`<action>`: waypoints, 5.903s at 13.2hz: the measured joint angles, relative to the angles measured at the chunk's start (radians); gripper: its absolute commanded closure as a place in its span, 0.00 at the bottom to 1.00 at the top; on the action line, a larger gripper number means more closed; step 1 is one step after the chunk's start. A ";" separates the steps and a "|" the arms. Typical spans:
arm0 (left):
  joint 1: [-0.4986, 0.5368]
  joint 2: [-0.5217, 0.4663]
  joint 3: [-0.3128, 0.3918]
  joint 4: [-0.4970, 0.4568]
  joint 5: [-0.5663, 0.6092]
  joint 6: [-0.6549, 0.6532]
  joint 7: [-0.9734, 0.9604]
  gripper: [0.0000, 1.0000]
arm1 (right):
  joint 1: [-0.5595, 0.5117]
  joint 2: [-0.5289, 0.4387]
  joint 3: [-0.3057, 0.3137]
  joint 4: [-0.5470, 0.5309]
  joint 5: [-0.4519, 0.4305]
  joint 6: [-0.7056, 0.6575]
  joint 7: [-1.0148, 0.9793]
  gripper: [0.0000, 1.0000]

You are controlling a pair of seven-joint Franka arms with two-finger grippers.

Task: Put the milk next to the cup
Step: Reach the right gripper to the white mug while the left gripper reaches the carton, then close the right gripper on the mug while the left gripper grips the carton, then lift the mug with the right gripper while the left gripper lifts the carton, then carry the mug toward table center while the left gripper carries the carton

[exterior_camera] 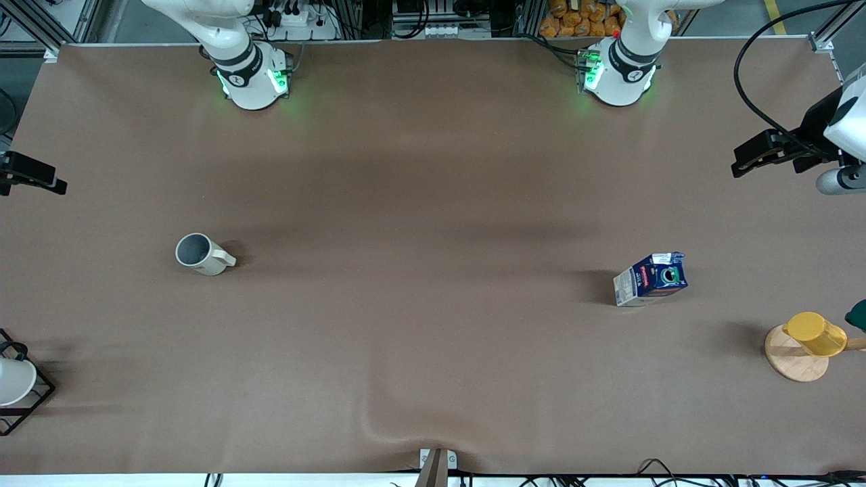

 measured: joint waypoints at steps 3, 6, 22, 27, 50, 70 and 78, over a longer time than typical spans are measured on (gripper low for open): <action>0.000 0.001 0.001 0.001 0.000 0.000 0.000 0.00 | 0.004 0.000 0.015 -0.002 0.000 -0.005 -0.002 0.00; 0.000 0.015 0.001 0.000 0.000 0.001 0.000 0.00 | 0.007 0.000 0.023 -0.004 0.003 -0.005 -0.002 0.00; -0.038 0.373 -0.007 -0.014 0.024 0.349 0.002 0.00 | 0.124 0.112 0.023 -0.184 0.040 0.217 0.077 0.00; -0.038 0.428 -0.008 -0.033 0.056 0.369 0.002 0.00 | 0.121 0.133 0.018 -0.397 0.040 0.483 0.168 0.00; -0.037 0.431 -0.007 -0.120 0.062 0.405 0.002 0.63 | 0.128 0.319 0.019 -0.416 0.040 0.570 0.480 0.00; -0.043 0.255 -0.048 0.012 0.063 0.241 0.002 0.86 | 0.143 0.347 0.014 -0.423 0.037 0.601 0.531 0.79; -0.044 0.242 -0.067 0.017 0.040 0.230 0.000 0.87 | 0.192 0.323 0.025 -0.414 0.036 0.564 0.531 1.00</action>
